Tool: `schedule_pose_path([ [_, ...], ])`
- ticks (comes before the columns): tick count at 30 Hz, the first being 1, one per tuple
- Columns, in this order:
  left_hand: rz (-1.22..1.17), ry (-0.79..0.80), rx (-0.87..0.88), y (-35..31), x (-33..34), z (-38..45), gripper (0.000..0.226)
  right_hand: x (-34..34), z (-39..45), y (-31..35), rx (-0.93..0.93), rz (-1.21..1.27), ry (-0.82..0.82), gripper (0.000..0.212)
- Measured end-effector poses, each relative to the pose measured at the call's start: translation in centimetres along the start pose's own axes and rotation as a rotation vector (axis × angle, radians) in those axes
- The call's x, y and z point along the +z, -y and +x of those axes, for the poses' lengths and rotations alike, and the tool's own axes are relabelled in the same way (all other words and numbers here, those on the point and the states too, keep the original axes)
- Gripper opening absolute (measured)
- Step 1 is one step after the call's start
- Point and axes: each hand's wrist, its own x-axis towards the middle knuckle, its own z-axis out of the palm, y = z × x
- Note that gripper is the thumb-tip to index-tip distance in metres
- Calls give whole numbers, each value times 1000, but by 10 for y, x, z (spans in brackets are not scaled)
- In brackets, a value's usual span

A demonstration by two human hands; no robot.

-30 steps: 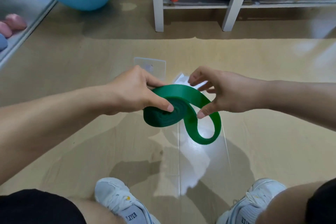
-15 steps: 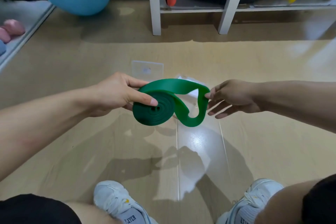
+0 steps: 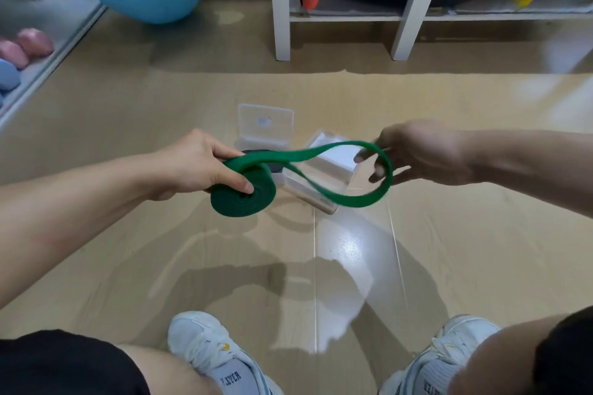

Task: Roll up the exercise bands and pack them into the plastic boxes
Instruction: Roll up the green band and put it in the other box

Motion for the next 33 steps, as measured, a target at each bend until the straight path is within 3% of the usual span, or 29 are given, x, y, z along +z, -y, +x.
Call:
schedule_pose_path([
  [3,-7,69,55,-7,6,-6,40,7,1,-8,-46,-499,-110,26],
  [8,31,149,118,-21,23,-10,42,39,-23,11,-431,-596,-36,32],
  [12,-16,232,168,-32,33,-15,41,64,-32,21,-542,-629,-29,45],
  [18,-12,212,184,-41,36,-17,37,56,-30,29,-553,-618,-106,40],
  [24,299,97,232,-44,37,-14,32,48,-36,39,-510,-707,-124,37],
  [28,278,143,233,-36,36,-14,34,45,-39,38,-490,-720,-111,36],
  [33,59,186,217,-36,29,-14,43,49,-34,31,-484,-726,-149,36],
])
